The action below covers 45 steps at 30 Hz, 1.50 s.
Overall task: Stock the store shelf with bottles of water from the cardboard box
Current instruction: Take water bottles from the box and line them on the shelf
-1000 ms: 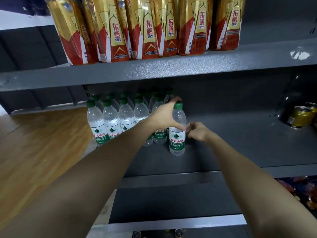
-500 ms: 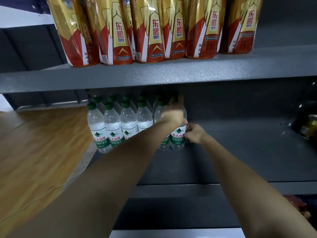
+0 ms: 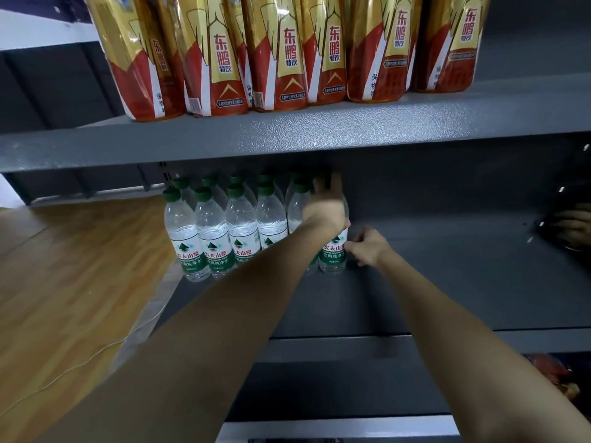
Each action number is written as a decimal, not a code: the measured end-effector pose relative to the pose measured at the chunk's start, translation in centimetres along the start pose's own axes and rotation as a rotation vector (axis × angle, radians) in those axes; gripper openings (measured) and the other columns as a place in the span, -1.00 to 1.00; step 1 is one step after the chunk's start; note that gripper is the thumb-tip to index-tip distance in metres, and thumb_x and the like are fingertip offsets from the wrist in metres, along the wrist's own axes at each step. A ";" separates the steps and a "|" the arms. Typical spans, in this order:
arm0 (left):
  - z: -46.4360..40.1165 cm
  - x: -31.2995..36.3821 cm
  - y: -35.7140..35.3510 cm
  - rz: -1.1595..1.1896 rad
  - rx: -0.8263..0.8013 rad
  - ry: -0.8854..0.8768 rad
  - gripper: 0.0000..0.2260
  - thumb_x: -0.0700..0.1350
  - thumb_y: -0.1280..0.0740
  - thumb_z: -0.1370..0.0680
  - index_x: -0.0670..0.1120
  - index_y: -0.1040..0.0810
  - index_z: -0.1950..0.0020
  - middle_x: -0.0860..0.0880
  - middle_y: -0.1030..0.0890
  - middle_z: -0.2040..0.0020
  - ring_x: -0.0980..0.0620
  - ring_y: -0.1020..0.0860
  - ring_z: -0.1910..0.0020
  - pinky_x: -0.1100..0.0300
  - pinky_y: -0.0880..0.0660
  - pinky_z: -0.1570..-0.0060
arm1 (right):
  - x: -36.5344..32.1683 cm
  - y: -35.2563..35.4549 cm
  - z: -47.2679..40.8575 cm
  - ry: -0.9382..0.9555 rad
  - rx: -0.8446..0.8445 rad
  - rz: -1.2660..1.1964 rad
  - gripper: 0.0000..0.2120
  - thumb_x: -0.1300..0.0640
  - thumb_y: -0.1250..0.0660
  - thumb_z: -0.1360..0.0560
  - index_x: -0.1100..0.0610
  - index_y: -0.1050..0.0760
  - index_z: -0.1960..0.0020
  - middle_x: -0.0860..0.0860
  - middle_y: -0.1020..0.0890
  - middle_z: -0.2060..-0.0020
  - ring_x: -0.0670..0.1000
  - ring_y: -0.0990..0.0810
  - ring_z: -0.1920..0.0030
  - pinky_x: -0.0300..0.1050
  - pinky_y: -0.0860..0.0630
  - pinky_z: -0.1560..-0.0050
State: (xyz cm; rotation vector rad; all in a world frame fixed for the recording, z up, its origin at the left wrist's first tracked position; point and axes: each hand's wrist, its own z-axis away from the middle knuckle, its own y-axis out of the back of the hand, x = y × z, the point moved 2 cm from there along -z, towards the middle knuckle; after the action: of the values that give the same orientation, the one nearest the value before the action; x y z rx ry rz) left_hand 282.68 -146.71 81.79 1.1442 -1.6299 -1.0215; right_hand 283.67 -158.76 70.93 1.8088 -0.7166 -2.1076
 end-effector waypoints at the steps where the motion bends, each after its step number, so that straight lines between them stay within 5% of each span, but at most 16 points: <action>1: 0.3 -0.2 -0.1 0.052 0.018 -0.020 -0.08 -0.08 -0.54 -0.36 -0.03 -0.05 -0.56 -0.19 -0.20 -0.45 -0.19 -0.35 -0.37 0.00 -0.46 -0.07 | -0.1 0.0 0.3 0.002 -0.009 0.007 -0.80 0.08 -0.40 -0.45 0.13 -0.39 0.12 0.11 -0.60 0.23 0.09 -0.56 0.30 0.00 -0.61 0.21; 6: 3.2 -0.9 0.4 0.334 0.018 -0.062 -0.15 -0.26 -0.41 -0.45 0.10 -0.01 -0.58 -0.22 -0.27 -0.45 -0.24 -0.57 -0.10 0.06 -0.49 0.14 | -0.4 -0.3 2.2 0.022 -0.030 -0.008 -0.88 0.14 -0.36 -0.49 0.12 -0.42 0.14 0.09 -0.58 0.28 0.05 -0.52 0.31 -0.11 -0.54 0.32; 9: 5.7 -1.6 1.0 0.322 -0.009 -0.076 -0.29 -0.24 -0.36 -0.50 0.01 -0.08 -0.55 -0.18 -0.32 -0.41 -0.23 -0.51 -0.18 0.05 -0.46 0.04 | -0.9 -0.8 3.6 0.029 -0.025 -0.018 -0.93 0.19 -0.32 -0.48 0.12 -0.45 0.16 0.09 -0.56 0.29 0.06 -0.52 0.29 -0.04 -0.58 0.23; 14: 10.0 -4.5 1.8 0.256 -0.082 -0.116 -0.61 -0.13 -0.31 -0.55 -0.08 -0.36 -0.36 -0.12 -0.49 -0.25 -0.15 -0.53 -0.15 -0.01 -0.51 -0.03 | -2.9 -2.8 7.3 0.065 -0.045 -0.010 -0.93 0.16 -0.27 -0.51 0.13 -0.39 0.12 0.11 -0.54 0.23 0.09 -0.50 0.27 -0.03 -0.58 0.32; 21: 16.7 -11.7 2.4 0.237 -0.163 -0.107 -0.92 -0.19 -0.28 -0.53 -0.06 -0.47 -0.01 -0.06 -0.59 0.06 -0.09 -0.57 0.06 0.06 -0.52 0.09 | -5.2 -8.2 15.7 0.076 -0.201 0.024 -0.87 0.33 -0.16 -0.56 0.14 -0.35 0.11 0.12 -0.59 0.30 0.05 -0.50 0.46 -0.16 -0.41 0.53; 29: 26.4 -21.2 2.1 0.310 -0.214 0.012 -0.97 -0.16 -0.31 -0.50 -0.08 -0.48 0.14 -0.14 -0.63 0.05 -0.19 -0.58 0.03 0.01 -0.53 0.04 | -6.4 -16.6 24.9 0.062 -0.326 0.121 -0.77 0.28 -0.15 -0.61 0.16 -0.40 0.22 0.10 -0.55 0.36 0.05 -0.48 0.46 -0.17 -0.42 0.56; 34: 33.7 -28.3 -1.0 0.253 -0.326 0.138 -0.90 -0.16 -0.27 -0.54 -0.16 -0.54 0.04 -0.15 -0.61 0.02 -0.18 -0.55 0.01 0.12 -0.48 0.02 | -5.2 -24.3 29.6 0.039 -0.449 0.204 -0.84 0.29 -0.19 -0.57 0.12 -0.38 0.16 0.09 -0.61 0.33 0.04 -0.51 0.41 -0.13 -0.47 0.45; 38: 39.2 -33.1 -4.3 0.391 -0.485 0.281 -0.72 -0.35 -0.20 -0.56 -0.16 -0.33 0.34 -0.06 -0.38 0.33 0.01 -0.35 0.31 0.30 -0.25 0.34 | -3.3 -30.2 32.4 0.018 -0.559 0.297 -0.95 0.28 -0.26 -0.52 0.16 -0.44 0.09 0.11 -0.63 0.31 0.05 -0.52 0.40 -0.10 -0.49 0.38; 42: 43.3 -37.6 -6.3 0.375 -0.455 0.457 -0.85 -0.23 -0.27 -0.55 -0.24 -0.54 -0.07 -0.20 -0.61 0.03 -0.17 -0.57 0.01 0.10 -0.46 0.08 | -1.6 -35.3 34.1 0.022 -0.633 0.402 -0.87 0.26 -0.27 -0.52 0.11 -0.43 0.19 0.07 -0.59 0.33 0.02 -0.50 0.38 -0.16 -0.41 0.39; 45: 46.5 -40.4 -8.5 0.344 -0.532 0.523 -0.84 -0.13 -0.22 -0.60 -0.18 -0.49 -0.10 -0.17 -0.58 -0.08 -0.16 -0.55 -0.07 0.04 -0.49 -0.03 | 0.2 -39.3 35.2 0.078 -0.738 0.559 -0.77 0.22 -0.22 -0.56 0.10 -0.34 0.27 0.04 -0.45 0.36 -0.01 -0.39 0.35 -0.15 -0.29 0.34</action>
State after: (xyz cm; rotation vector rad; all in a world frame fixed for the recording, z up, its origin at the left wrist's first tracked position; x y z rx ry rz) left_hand 248.52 -103.58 52.84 0.6625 -1.0052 -0.7763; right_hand 253.62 -119.13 53.32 1.1145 -0.2967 -1.6072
